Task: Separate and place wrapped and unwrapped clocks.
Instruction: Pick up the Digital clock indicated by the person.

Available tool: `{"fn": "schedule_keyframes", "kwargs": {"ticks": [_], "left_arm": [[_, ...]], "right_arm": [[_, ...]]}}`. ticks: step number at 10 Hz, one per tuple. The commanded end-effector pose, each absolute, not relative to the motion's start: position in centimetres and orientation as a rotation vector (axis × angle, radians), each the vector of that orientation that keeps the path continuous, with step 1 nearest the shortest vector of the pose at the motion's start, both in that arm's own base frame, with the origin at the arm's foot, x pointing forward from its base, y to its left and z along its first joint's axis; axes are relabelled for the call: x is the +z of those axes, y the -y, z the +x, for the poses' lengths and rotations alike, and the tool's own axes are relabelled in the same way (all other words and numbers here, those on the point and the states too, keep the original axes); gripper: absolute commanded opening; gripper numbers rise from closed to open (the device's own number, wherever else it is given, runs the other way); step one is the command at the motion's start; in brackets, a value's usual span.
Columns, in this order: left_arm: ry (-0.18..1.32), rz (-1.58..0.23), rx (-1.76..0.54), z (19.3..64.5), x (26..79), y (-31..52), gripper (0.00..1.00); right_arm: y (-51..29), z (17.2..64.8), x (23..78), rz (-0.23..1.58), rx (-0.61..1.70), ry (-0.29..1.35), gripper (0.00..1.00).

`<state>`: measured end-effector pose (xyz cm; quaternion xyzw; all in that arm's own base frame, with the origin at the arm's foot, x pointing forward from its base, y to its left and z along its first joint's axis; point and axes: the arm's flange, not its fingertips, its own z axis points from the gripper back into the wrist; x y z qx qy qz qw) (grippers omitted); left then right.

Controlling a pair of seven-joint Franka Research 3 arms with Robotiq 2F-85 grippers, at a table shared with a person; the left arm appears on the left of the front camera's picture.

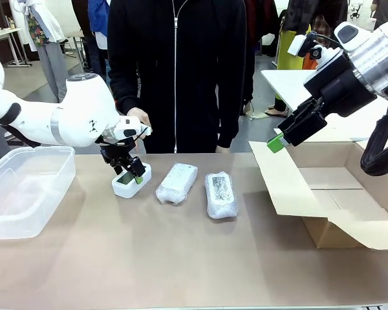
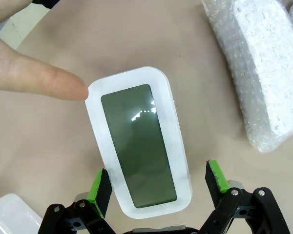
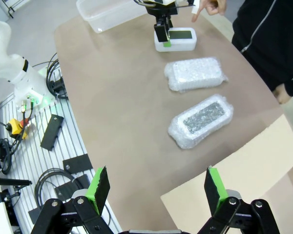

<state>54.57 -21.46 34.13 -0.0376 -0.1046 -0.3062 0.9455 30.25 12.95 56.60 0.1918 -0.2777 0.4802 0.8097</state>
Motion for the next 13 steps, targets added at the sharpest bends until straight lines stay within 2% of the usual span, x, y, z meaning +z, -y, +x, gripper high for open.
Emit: {"fn": "schedule_keyframes", "kwargs": {"ticks": [1,9,10,11,12,13], "left_arm": [[0.193,-0.038,-0.653,55.6,33.5,21.5,1.00],[0.196,-0.002,-0.688,56.4,32.1,21.9,1.00],[0.195,-0.015,-0.681,56.4,32.2,21.9,0.80],[0.196,-0.015,-0.679,56.3,32.2,21.9,0.80],[0.193,-0.015,-0.673,56.3,32.3,21.8,0.60],[0.192,-0.019,-0.669,56.3,32.3,21.8,0.78]], "right_arm": [[-12.8,30.2,56.5,0.416,1.025,0.585,1.00],[-12.8,30.2,56.5,0.416,1.025,0.585,1.00],[-12.8,30.2,56.5,0.416,1.025,0.585,1.00],[-12.8,30.2,56.5,0.416,1.025,0.585,1.00],[-12.8,30.2,56.5,0.416,1.025,0.585,1.00],[-12.8,30.2,56.5,0.416,1.025,0.585,1.00]]}}
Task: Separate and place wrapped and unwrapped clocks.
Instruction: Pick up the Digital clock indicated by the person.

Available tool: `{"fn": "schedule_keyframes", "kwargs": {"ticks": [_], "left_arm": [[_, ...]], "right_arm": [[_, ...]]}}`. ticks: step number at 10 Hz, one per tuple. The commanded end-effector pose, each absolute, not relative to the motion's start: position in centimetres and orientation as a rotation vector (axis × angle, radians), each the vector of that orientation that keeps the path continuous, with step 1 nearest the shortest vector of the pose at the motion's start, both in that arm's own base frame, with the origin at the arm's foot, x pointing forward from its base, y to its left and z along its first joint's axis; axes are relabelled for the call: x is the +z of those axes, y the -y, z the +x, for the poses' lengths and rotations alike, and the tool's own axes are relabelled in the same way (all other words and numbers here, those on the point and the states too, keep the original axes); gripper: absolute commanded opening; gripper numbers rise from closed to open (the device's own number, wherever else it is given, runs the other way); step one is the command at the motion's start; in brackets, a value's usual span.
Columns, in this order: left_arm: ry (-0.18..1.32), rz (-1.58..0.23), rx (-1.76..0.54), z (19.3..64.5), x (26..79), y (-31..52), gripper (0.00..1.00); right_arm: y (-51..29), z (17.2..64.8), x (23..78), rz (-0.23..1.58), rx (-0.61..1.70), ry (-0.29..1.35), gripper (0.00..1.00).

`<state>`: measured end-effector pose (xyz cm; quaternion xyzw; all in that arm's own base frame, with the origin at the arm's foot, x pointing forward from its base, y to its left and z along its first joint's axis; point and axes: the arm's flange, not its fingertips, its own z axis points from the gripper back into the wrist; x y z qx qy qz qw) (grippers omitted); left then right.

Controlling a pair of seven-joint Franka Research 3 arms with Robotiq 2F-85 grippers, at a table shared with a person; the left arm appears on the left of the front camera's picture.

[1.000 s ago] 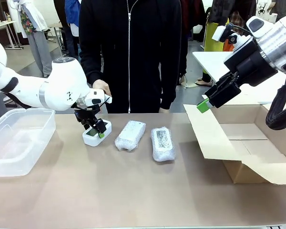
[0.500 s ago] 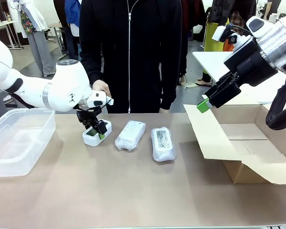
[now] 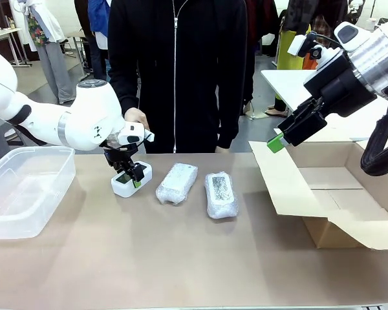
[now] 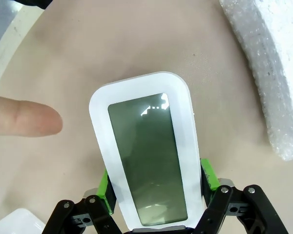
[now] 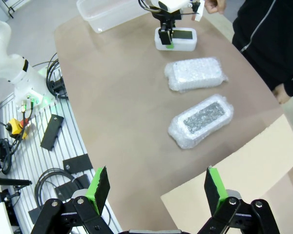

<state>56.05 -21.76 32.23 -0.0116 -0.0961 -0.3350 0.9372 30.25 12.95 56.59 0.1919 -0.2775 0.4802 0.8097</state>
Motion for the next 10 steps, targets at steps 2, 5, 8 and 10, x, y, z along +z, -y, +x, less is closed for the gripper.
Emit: {"fn": "schedule_keyframes", "kwargs": {"ticks": [2,5,8,10], "left_arm": [[0.200,-0.026,-0.647,56.2,33.1,21.8,0.67],[0.210,-0.049,-0.593,54.2,38.6,21.7,0.67],[0.200,-0.059,-0.589,49.2,47.4,22.6,0.67],[0.217,-0.071,-0.589,46.0,51.4,22.6,0.67]], "right_arm": [[-12.8,30.2,56.5,0.416,1.025,0.585,1.00],[-12.8,30.2,56.5,0.416,1.025,0.585,1.00],[-12.8,30.2,56.5,0.416,1.025,0.585,1.00],[-12.8,30.2,56.5,0.416,1.025,0.585,1.00]]}}
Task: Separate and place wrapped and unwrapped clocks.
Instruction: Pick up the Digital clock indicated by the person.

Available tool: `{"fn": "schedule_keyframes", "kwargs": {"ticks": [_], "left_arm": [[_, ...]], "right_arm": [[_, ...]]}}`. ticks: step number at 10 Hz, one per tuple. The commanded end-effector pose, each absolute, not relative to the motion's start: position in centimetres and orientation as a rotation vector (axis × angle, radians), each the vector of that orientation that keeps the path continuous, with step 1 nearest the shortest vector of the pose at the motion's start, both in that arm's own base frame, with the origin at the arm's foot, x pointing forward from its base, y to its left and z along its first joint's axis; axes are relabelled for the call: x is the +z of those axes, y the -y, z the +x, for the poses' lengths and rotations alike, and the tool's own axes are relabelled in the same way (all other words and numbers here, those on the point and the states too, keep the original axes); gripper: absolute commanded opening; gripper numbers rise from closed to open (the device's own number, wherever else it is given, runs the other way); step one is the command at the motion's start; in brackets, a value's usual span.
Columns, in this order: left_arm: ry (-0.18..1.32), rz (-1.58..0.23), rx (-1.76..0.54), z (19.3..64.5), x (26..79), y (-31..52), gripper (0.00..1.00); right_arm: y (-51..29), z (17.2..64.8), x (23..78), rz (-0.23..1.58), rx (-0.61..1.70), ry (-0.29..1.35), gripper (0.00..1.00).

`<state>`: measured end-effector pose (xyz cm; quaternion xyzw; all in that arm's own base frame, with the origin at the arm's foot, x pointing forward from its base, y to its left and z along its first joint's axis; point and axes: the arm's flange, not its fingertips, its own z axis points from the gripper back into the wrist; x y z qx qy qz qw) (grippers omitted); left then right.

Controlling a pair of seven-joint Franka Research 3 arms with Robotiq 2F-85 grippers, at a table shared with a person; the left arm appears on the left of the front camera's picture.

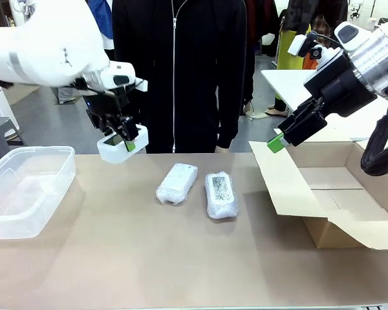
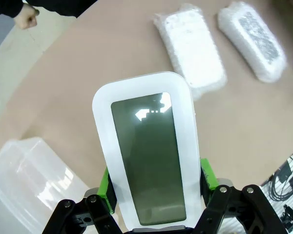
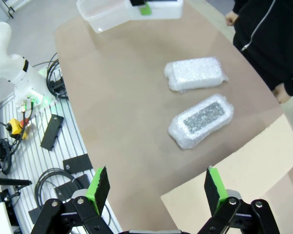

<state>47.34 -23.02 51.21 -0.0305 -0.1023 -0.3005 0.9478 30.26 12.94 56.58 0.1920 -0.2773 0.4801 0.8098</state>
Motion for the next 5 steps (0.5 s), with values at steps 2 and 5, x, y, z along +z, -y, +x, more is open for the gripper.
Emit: {"fn": "schedule_keyframes", "kwargs": {"ticks": [2,5], "left_arm": [[0.256,-0.054,-0.617,43.1,52.9,22.9,0.67],[0.253,-0.149,-0.593,42.8,51.8,21.3,0.67]], "right_arm": [[-12.8,30.2,56.5,0.416,1.025,0.585,1.00],[-12.8,30.2,56.5,0.416,1.025,0.585,1.00]]}}
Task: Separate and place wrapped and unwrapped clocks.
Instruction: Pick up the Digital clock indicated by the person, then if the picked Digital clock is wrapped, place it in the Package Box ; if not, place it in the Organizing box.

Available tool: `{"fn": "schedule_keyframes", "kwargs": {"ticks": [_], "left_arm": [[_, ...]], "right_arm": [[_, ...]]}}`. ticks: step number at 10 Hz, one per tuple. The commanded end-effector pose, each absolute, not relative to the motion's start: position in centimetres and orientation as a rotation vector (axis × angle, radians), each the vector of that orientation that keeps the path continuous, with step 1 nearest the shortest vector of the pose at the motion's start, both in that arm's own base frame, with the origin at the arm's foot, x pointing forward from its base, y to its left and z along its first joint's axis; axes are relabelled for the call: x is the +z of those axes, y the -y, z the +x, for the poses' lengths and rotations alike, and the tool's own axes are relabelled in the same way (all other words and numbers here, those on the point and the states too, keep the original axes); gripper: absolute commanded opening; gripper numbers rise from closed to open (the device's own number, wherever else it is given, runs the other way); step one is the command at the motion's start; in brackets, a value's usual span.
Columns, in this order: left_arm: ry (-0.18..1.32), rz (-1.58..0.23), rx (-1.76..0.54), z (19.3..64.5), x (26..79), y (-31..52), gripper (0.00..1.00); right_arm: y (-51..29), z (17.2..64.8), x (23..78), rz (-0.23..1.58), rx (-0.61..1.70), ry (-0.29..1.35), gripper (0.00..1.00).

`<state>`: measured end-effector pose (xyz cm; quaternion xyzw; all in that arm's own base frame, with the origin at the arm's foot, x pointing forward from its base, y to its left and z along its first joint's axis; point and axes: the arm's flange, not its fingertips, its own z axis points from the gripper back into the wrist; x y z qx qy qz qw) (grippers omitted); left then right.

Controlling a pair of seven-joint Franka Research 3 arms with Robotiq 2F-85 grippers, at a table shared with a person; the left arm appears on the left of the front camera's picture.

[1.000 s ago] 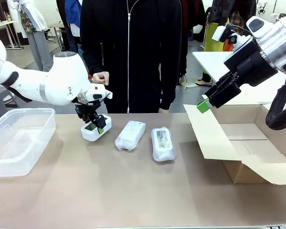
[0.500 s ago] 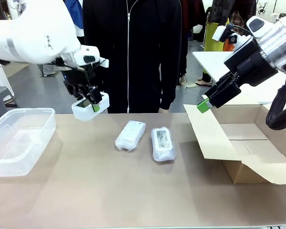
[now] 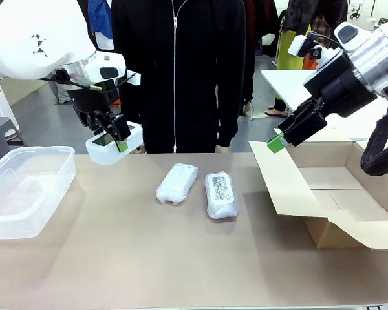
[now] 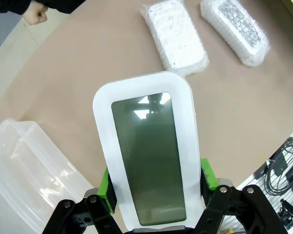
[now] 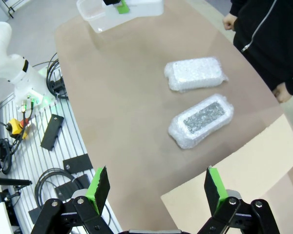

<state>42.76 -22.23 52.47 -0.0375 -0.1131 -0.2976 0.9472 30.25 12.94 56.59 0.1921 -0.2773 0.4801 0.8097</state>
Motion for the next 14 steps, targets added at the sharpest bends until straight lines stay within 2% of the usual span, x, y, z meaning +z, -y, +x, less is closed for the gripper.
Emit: {"fn": "schedule_keyframes", "kwargs": {"ticks": [1,14], "left_arm": [[0.234,-0.050,-0.623,42.82,53.23,22.64,0.67],[0.234,-0.050,-0.623,42.82,53.23,22.64,0.67]], "right_arm": [[-12.81,30.21,56.52,0.416,1.025,0.585,1.00],[-12.81,30.21,56.52,0.416,1.025,0.585,1.00]]}}
